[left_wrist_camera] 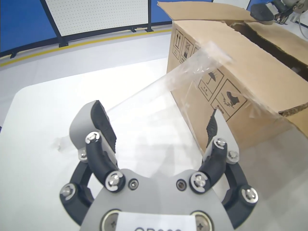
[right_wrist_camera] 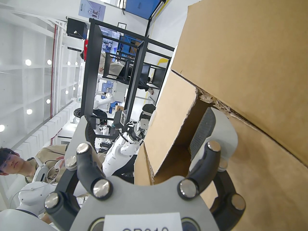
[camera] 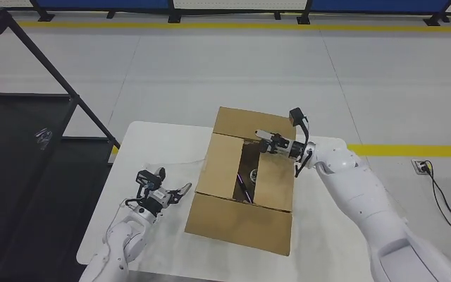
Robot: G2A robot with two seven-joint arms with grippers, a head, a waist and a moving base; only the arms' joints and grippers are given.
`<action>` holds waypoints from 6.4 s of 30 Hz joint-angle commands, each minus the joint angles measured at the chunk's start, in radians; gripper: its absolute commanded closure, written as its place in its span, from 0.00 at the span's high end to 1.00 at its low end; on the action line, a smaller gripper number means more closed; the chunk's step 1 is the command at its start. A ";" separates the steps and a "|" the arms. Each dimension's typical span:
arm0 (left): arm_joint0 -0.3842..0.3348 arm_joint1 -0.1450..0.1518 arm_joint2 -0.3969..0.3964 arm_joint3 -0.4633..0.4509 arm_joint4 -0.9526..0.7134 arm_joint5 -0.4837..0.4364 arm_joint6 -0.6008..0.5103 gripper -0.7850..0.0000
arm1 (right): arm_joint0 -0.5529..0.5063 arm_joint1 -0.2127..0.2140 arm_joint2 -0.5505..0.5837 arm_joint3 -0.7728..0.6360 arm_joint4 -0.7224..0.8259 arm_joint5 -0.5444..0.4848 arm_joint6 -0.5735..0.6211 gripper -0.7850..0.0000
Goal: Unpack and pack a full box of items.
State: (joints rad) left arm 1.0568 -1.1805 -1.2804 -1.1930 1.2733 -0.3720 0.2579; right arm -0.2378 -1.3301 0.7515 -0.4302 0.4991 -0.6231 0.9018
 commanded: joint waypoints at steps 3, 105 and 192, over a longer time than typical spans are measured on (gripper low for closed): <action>-0.016 -0.005 0.023 0.013 0.017 -0.005 -0.006 1.00 | -0.032 0.004 -0.012 -0.075 -0.061 0.060 -0.003 1.00; -0.175 -0.029 0.041 0.269 0.117 0.166 -0.044 1.00 | -0.042 -0.216 -0.003 -0.191 -0.174 0.072 -0.093 1.00; 0.092 0.023 -0.222 0.061 0.045 0.183 0.159 1.00 | 0.027 -0.402 -0.072 -0.019 -0.377 0.184 -0.147 1.00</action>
State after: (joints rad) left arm 1.1171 -1.1610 -1.4827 -1.0890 1.3244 -0.1853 0.4109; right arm -0.2147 -1.7278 0.6847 -0.4545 0.1344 -0.4452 0.7628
